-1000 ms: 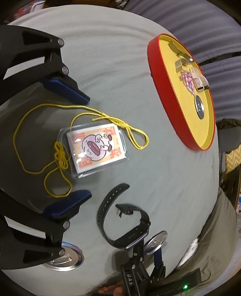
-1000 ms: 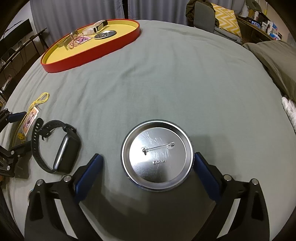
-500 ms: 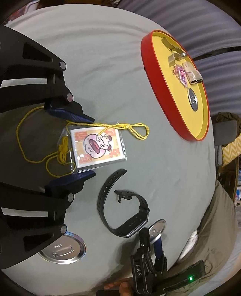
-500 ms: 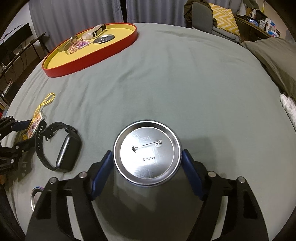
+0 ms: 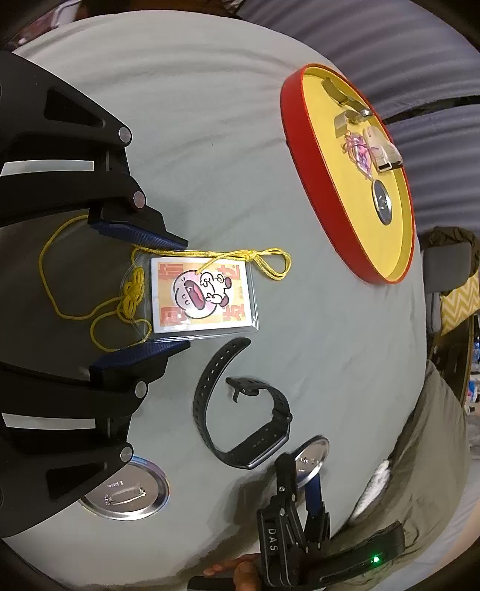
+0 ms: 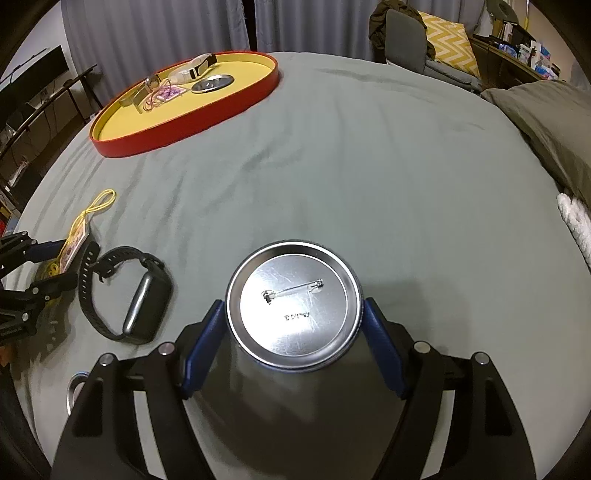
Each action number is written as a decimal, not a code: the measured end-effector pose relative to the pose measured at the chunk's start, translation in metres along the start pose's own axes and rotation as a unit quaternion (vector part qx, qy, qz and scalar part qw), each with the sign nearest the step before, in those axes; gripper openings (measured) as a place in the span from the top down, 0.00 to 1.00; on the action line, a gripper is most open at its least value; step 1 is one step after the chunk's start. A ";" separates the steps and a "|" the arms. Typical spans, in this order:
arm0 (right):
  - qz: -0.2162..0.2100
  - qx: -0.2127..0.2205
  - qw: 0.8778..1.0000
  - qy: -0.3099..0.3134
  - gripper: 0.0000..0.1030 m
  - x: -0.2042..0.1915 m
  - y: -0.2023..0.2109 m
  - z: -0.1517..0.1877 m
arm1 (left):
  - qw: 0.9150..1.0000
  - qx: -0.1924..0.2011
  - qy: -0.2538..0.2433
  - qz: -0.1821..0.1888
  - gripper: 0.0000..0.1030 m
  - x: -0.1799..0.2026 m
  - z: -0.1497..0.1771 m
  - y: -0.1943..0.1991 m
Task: Organize jewelry
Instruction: 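Grasp the yellow-cord pig card badge with the left tool while the right tool grasps a silver pin badge, then carry the pig card badge and silver pin badge over the tray with both tools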
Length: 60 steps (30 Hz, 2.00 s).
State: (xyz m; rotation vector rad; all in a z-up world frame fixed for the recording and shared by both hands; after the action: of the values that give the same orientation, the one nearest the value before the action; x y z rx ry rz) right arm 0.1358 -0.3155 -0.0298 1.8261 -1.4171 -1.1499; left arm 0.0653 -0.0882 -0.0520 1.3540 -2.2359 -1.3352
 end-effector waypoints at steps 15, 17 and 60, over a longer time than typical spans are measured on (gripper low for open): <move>-0.004 0.026 1.000 0.011 0.33 -0.013 0.018 -0.023 | 0.999 0.033 0.026 -0.006 0.56 -0.022 -0.024 0.030; -0.005 0.034 0.999 0.012 0.33 -0.015 0.023 -0.030 | 0.998 0.043 0.034 -0.005 0.56 -0.028 -0.032 0.038; -0.043 0.099 0.993 0.036 0.33 -0.070 -0.017 -0.323 | 0.996 0.052 0.072 -0.004 0.56 -0.146 -0.181 -0.033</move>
State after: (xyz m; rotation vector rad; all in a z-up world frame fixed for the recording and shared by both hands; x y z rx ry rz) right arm 0.4210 -0.2679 0.1315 2.0625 -1.4686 -1.0030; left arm 0.2702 -0.0852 0.0627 1.4466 -2.2325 -1.0984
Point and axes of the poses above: each gripper's, at about its wrist camera, not at the fingertips, and y roughly against the way its jaws point, x to its right, z to its underside, the point moved 7 cm from there along -y, roughly the way its jaws point, and after that the axes turned 15 degrees about -z, right-handed, at the moved point
